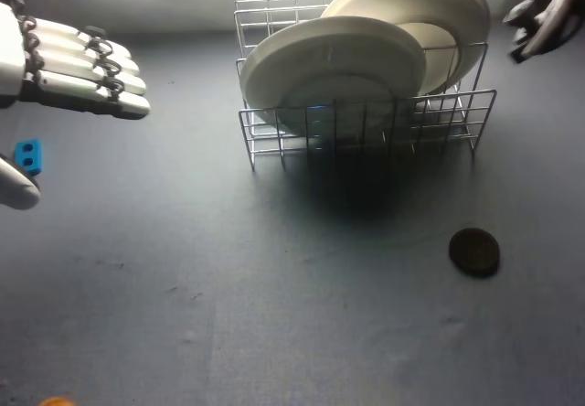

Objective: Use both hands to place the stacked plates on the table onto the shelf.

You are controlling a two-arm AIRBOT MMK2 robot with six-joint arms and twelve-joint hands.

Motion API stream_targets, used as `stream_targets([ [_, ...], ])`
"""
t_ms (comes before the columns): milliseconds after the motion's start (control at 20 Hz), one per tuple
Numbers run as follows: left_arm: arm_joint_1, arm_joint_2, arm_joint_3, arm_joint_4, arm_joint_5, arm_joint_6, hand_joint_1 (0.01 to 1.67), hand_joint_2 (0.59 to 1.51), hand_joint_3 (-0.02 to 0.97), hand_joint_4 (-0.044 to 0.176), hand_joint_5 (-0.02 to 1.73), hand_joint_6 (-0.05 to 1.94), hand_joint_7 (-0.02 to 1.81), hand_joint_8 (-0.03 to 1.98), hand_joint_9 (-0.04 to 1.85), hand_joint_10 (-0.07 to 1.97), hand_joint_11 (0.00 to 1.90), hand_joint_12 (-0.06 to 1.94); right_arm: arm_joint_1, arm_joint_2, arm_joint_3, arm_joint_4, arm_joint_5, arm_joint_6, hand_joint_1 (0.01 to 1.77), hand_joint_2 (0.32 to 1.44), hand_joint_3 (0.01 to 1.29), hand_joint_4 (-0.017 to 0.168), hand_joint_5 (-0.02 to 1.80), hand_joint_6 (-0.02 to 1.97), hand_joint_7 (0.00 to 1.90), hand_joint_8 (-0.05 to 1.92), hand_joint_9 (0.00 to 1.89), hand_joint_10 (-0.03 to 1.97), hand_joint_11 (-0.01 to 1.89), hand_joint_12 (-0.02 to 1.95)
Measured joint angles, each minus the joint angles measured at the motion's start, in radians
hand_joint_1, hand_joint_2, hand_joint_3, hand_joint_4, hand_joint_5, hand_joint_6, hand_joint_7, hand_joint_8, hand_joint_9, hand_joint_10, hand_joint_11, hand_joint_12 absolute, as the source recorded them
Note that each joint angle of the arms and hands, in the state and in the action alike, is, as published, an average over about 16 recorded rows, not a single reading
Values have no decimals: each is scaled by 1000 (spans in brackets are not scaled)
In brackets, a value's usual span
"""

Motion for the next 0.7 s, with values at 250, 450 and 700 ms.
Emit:
stream_targets([
  [250, -14, 9, -31, 2, -15, 9, 13, 1164, 18, 2, 88, 14, 118, 12, 106, -27, 19, 233, 26, 85, -88, 0, -17, -85, 956, 1049, 10, -3, 749, 45, 819, 17, 799, 44, 291, 1296],
  [450, -26, 18, -59, 6, -29, 19, 12, 1202, 18, 2, 195, 155, 242, 211, 205, 261, 39, 655, 38, 154, -162, 1, -32, -164, 824, 1063, 10, -3, 780, 120, 853, 219, 826, 337, 419, 1347],
  [700, -40, 32, -92, 11, -39, 31, 14, 1260, 17, 2, 363, 736, 481, 807, 430, 874, 223, 1249, 39, 215, -226, 1, -38, -237, 593, 1101, 10, -2, 773, 662, 903, 801, 923, 930, 737, 1531],
])
